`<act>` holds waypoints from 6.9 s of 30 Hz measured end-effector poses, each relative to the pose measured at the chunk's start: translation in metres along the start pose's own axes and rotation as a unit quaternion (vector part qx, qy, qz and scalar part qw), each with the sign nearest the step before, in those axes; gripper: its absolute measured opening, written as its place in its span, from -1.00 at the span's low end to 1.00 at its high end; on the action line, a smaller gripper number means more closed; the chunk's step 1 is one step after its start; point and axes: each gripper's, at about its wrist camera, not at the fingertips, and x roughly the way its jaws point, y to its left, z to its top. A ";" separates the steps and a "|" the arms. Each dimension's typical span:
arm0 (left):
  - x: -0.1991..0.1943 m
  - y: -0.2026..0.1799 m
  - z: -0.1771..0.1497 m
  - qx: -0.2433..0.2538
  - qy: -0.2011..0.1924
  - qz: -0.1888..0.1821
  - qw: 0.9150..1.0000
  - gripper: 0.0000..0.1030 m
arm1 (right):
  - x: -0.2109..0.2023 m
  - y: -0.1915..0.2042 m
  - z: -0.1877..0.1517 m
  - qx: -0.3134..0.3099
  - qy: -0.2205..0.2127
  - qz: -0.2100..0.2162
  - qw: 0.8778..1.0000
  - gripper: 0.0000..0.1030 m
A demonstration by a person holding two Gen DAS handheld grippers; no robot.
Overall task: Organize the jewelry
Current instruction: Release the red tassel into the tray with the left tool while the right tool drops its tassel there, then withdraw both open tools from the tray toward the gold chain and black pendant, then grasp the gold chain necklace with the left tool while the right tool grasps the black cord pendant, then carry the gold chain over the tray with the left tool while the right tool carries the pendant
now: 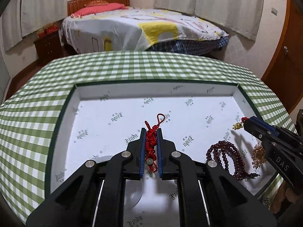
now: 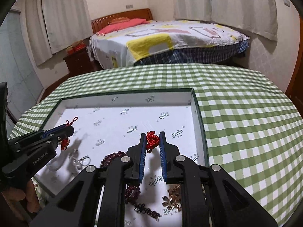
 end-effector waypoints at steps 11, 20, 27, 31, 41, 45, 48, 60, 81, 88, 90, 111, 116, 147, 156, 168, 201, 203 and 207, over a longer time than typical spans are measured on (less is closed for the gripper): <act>0.014 -0.007 -0.002 0.016 0.022 -0.006 1.000 -0.74 | 0.014 -0.002 0.000 0.005 0.021 -0.008 1.000 -0.68; 0.005 -0.008 0.000 0.019 0.003 -0.004 1.000 -0.03 | 0.009 -0.002 -0.001 0.010 0.013 -0.009 1.000 -0.11; -0.001 -0.006 -0.003 0.018 -0.007 -0.003 1.000 0.08 | 0.001 -0.004 -0.003 0.007 0.007 -0.011 1.000 -0.11; -0.013 -0.007 -0.004 0.022 -0.027 0.000 0.999 0.16 | -0.007 -0.005 -0.002 0.011 -0.001 -0.011 1.000 -0.10; -0.049 -0.002 -0.010 0.013 -0.065 0.009 0.998 0.36 | -0.035 0.001 -0.005 0.011 -0.020 -0.006 1.000 -0.10; -0.070 0.004 -0.018 0.003 -0.079 0.009 0.997 0.47 | -0.048 0.005 -0.012 0.012 -0.024 -0.004 1.000 -0.10; -0.090 0.012 -0.027 -0.007 -0.089 0.013 0.996 0.48 | -0.059 0.008 -0.020 0.011 -0.025 -0.001 1.000 -0.10; -0.145 0.040 -0.072 -0.031 -0.110 0.039 0.993 0.50 | -0.092 0.029 -0.063 -0.010 -0.012 0.017 1.000 -0.10; -0.156 0.072 -0.145 -0.048 -0.059 0.085 0.993 0.50 | -0.062 0.076 -0.106 -0.075 0.066 0.060 0.993 -0.10; -0.145 0.074 -0.147 -0.050 -0.046 0.086 0.994 0.50 | -0.063 0.079 -0.111 -0.095 0.065 0.045 0.992 -0.28; -0.142 0.074 -0.147 -0.048 -0.043 0.085 0.994 0.50 | -0.066 0.078 -0.114 -0.101 0.065 0.042 0.992 -0.56; -0.109 0.085 -0.142 -0.053 0.015 0.048 0.997 0.00 | -0.070 0.072 -0.117 -0.090 0.066 0.048 0.993 -0.71; -0.109 0.079 -0.141 -0.049 0.013 0.024 0.998 -0.39 | -0.070 0.072 -0.117 -0.089 0.066 0.048 0.993 -0.71; -0.113 0.059 -0.145 0.007 0.003 0.018 1.000 -0.72 | -0.071 0.071 -0.116 -0.085 0.065 0.051 0.993 -0.71; -0.124 0.058 -0.145 -0.002 -0.009 0.013 1.000 -0.72 | -0.073 0.069 -0.115 -0.076 0.057 0.052 0.994 -0.72; -0.144 0.058 -0.138 -0.009 -0.032 0.013 0.999 -0.72 | -0.091 0.070 -0.115 -0.065 0.030 0.062 0.995 -0.77; -0.180 0.033 -0.071 -0.002 -0.123 -0.023 0.992 -0.72 | -0.149 0.070 -0.038 -0.059 -0.099 0.067 0.991 -0.79; -0.176 0.031 -0.062 0.002 -0.129 -0.023 0.991 -0.72 | -0.145 0.069 -0.029 -0.057 -0.105 0.065 0.991 -0.79; -0.158 0.029 -0.040 0.004 -0.132 -0.027 0.991 -0.72 | -0.129 0.064 -0.009 -0.054 -0.113 0.057 0.991 -0.79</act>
